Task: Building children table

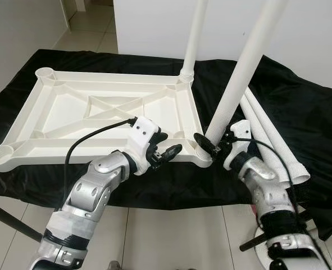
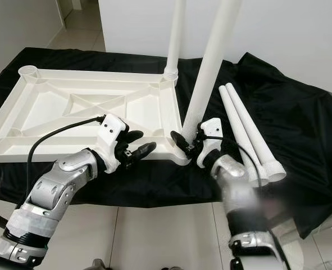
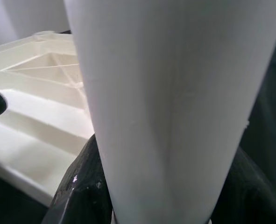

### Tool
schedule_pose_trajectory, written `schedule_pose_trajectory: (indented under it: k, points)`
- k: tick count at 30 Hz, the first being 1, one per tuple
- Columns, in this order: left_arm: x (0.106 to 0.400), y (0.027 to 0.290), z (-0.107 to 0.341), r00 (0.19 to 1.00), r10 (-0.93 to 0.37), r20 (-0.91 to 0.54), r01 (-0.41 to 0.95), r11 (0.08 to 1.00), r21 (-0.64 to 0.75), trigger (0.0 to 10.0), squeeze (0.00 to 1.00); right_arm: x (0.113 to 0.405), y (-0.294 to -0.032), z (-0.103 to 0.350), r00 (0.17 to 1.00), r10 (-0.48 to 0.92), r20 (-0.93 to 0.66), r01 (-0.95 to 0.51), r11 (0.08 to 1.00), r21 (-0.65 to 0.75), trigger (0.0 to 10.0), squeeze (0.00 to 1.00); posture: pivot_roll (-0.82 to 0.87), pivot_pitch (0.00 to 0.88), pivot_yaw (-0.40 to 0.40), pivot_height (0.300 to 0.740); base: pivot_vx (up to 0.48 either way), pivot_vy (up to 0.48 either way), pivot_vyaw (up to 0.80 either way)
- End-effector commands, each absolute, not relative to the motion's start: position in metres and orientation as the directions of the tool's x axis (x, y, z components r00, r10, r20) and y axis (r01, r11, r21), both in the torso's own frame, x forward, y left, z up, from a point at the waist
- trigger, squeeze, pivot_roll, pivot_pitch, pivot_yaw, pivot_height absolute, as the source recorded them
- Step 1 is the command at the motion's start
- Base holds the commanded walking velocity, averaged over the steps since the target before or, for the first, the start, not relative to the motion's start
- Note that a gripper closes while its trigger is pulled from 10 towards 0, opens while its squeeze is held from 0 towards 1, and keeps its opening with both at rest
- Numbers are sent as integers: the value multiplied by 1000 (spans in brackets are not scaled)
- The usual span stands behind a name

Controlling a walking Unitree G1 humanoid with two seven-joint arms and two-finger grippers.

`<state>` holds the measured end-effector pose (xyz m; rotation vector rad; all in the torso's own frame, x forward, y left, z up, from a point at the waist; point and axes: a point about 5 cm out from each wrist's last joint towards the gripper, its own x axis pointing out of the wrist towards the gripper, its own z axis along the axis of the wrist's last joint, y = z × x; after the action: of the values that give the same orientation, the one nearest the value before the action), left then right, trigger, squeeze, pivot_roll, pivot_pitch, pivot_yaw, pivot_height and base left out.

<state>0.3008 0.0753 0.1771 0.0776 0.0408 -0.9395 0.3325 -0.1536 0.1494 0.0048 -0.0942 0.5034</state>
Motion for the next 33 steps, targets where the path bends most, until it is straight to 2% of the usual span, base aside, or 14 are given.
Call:
schedule_pose_trajectory:
  k: [1, 4, 5, 7, 8, 12, 14, 15, 18, 24, 25, 33]
  points:
    - [303, 77, 176, 611, -788, -78, 792, 607, 70, 10000, 0, 330, -156, 137, 907, 418, 47, -419, 907, 36, 10000, 0, 6, 42, -44, 740, 0, 0, 0]
    - [304, 78, 176, 612, -787, -81, 791, 608, 72, 10000, 0, 332, -152, 139, 953, 299, 51, -302, 949, 85, 10000, 0, 11, 42, -45, 740, 0, 0, 0]
    - [304, 78, 176, 612, -787, -81, 791, 608, 72, 10000, 0, 332, -152, 139, 953, 299, 51, -302, 949, 85, 10000, 0, 11, 42, -45, 740, 0, 0, 0]
    - [303, 79, 175, 616, -783, -86, 788, 611, 73, 10000, 0, 332, -146, 140, 988, 147, 47, -153, 978, 144, 10000, 0, 15, 41, -49, 740, 0, 0, 0]
    - [303, 79, 175, 616, -783, -86, 788, 611, 73, 10000, 0, 332, -146, 140, 988, 147, 47, -153, 978, 144, 10000, 0, 15, 41, -49, 740, 0, 0, 0]
    - [304, 82, 175, 622, -778, -90, 783, 617, 76, 10000, 0, 332, -139, 140, 998, -60, 19, 54, 968, 244, 10000, 0, 18, 40, -51, 740, 0, 0, 0]
    - [304, 82, 175, 622, -778, -90, 783, 617, 76, 10000, 0, 332, -139, 140, 998, -60, 19, 54, 968, 244, 10000, 0, 18, 40, -51, 740, 0, 0, 0]
    - [304, 82, 175, 624, -776, -91, 781, 619, 78, 10000, 0, 332, -135, 141, 993, -114, 9, 107, 959, 263, 10000, 0, 17, 42, -48, 740, 0, 0, 0]
    - [304, 83, 174, 627, -774, -93, 779, 621, 79, 10000, 0, 332, -126, 148, 993, -115, 39, 101, 959, 265, 10000, 0, 16, 40, -41, 740, 0, 0, 0]
    - [304, 84, 174, 625, -775, -96, 781, 619, 81, 10000, 0, 330, -126, 153, 992, -102, 80, 79, 965, 251, 10000, 0, 15, 41, -40, 740, 0, 0, 0]
    - [305, 85, 174, 625, -775, -98, 781, 619, 85, 10000, 0, 328, -127, 155, 989, -95, 109, 64, 964, 257, 10000, 1000, 13, 42, -34, 740, 0, 0, 0]
    - [306, 90, 173, 626, -770, -120, 780, 618, 104, 10000, 0, 314, -131, 160, 982, -54, 182, 8, 969, 246, 10000, 1000, 10, 46, -32, 740, 0, 0, 0]
